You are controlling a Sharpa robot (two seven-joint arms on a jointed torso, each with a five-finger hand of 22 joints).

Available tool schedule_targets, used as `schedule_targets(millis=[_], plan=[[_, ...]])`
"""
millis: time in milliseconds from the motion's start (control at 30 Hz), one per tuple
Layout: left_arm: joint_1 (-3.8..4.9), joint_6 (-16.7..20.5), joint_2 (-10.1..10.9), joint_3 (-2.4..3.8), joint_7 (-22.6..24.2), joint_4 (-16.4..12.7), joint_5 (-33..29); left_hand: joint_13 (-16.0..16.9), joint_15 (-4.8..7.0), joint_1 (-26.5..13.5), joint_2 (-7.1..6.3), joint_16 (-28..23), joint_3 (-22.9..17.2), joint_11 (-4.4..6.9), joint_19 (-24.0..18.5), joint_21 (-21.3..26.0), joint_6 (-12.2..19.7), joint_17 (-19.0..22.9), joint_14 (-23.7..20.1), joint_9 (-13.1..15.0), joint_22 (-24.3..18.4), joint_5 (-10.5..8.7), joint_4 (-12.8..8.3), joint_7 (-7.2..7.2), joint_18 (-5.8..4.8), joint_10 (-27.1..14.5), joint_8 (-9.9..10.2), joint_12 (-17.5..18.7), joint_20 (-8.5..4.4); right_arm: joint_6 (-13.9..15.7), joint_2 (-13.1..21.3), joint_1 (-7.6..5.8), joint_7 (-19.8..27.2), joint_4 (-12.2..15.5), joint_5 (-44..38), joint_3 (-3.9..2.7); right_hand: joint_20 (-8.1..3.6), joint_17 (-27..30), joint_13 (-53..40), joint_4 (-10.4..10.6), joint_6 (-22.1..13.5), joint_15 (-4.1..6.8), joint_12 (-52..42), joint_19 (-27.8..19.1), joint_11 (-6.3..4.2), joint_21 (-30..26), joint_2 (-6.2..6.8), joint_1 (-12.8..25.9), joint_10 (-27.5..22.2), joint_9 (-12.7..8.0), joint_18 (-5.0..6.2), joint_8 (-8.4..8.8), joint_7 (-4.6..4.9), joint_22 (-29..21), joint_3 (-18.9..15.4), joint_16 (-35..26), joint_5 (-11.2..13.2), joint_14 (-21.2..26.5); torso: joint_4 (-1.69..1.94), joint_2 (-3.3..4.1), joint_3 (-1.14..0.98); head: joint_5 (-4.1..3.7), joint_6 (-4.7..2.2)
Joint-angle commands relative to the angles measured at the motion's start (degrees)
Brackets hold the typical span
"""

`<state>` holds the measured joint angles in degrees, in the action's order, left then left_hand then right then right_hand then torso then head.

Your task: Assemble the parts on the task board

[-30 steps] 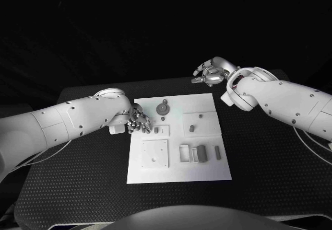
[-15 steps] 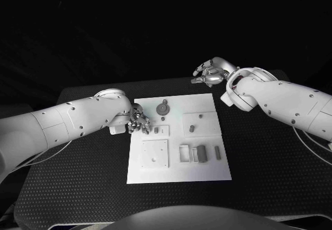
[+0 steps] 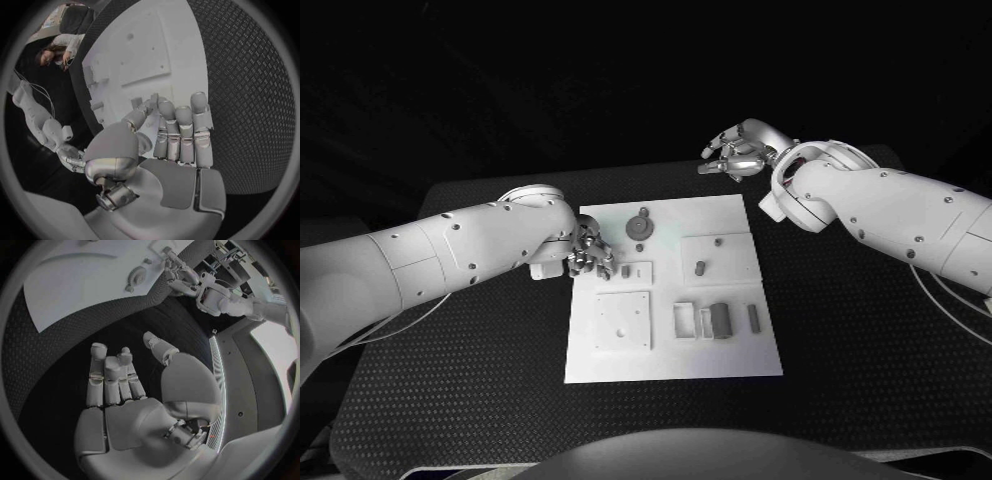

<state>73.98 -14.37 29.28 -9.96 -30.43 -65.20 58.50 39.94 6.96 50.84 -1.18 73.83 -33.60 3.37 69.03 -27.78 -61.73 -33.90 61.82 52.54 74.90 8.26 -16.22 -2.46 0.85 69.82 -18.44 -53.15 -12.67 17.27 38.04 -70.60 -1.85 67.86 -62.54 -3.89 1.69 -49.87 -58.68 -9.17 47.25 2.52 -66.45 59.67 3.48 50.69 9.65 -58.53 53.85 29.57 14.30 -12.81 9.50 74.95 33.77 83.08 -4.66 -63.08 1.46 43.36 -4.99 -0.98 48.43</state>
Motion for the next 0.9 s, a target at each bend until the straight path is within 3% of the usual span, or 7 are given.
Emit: schedule_targets(millis=[33,333,367,433,900], plan=[[-0.42,1.6,-0.13,-0.22,0.47,-0.08,0.77,0.05,0.21,1.39,1.66,0.28,0.07,0.43,0.54,-0.14,-0.43,0.02,0.25,0.16,1.03,0.22,0.24,-0.01,1.0,0.18,0.25,-0.33,0.0,-0.72,-0.02,0.03,0.59,0.05,-0.1,-0.03,-0.27,0.04,0.06,0.24,0.03,0.08,-0.32,-0.12,0.07,-0.34,0.06,0.57,-0.45,-0.06,0.7,-0.02,0.47,0.98,0.0,-0.39,0.14,0.49,0.03,-0.03,-0.01,-0.07,0.01],[-0.42,3.11,0.45,-0.22,0.49,-0.85,0.93,0.06,0.23,1.63,1.87,0.31,0.04,0.49,0.59,-0.17,-0.58,0.0,0.32,0.23,1.04,0.28,0.12,0.06,1.03,0.26,0.21,-0.36,-0.03,-0.7,0.03,0.03,0.58,0.04,-0.1,-0.03,-0.25,0.06,0.07,0.26,0.03,0.08,-0.33,-0.13,0.07,-0.35,0.05,0.6,-0.46,-0.07,0.7,-0.03,0.47,0.98,-0.01,-0.4,0.15,0.49,0.03,0.0,0.04,-0.07,-0.03],[-0.42,3.34,0.59,-0.22,0.5,-1.02,0.93,0.12,0.31,2.78,2.55,0.49,-0.45,0.74,0.8,-0.3,-1.23,-0.08,0.58,0.45,1.1,0.51,-0.31,0.29,1.15,0.59,-0.15,-0.52,-0.14,-0.7,0.03,0.03,0.58,0.04,-0.1,-0.03,-0.25,0.06,0.07,0.26,0.03,0.08,-0.33,-0.13,0.07,-0.35,0.05,0.61,-0.46,-0.07,0.7,-0.03,0.47,0.98,-0.01,-0.4,0.15,0.49,0.05,0.0,0.04,-0.1,0.0],[-0.42,4.02,1.04,-0.22,0.49,-1.56,1.12,0.12,0.32,3.11,2.64,0.54,-0.44,0.8,0.89,-0.37,-1.37,-0.11,0.67,0.54,1.13,0.52,-0.33,0.37,1.15,0.71,-0.2,-0.55,-0.13,-0.69,0.04,0.03,0.59,0.04,-0.1,-0.03,-0.25,0.06,0.07,0.27,0.03,0.08,-0.33,-0.13,0.07,-0.36,0.05,0.61,-0.46,-0.07,0.7,-0.03,0.47,0.98,-0.01,-0.4,0.15,0.49,0.06,0.0,0.06,-0.09,-0.02],[-0.42,7.44,3.31,-0.18,0.19,-4.57,1.48,0.16,0.44,4.29,2.41,0.76,0.02,1.1,1.34,-0.76,-2.13,-0.3,1.25,1.07,1.16,2.11,-0.31,0.7,1.19,1.38,-0.37,-0.69,-0.22,-0.7,0.24,0.03,0.58,0.09,-0.1,-0.03,-0.24,0.07,0.08,0.29,0.03,0.07,-0.34,-0.13,0.07,-0.37,0.06,0.66,-0.46,-0.07,0.7,-0.04,0.47,0.98,-0.03,-0.41,0.15,0.49,0.1,0.0,0.09,-0.07,0.04]])
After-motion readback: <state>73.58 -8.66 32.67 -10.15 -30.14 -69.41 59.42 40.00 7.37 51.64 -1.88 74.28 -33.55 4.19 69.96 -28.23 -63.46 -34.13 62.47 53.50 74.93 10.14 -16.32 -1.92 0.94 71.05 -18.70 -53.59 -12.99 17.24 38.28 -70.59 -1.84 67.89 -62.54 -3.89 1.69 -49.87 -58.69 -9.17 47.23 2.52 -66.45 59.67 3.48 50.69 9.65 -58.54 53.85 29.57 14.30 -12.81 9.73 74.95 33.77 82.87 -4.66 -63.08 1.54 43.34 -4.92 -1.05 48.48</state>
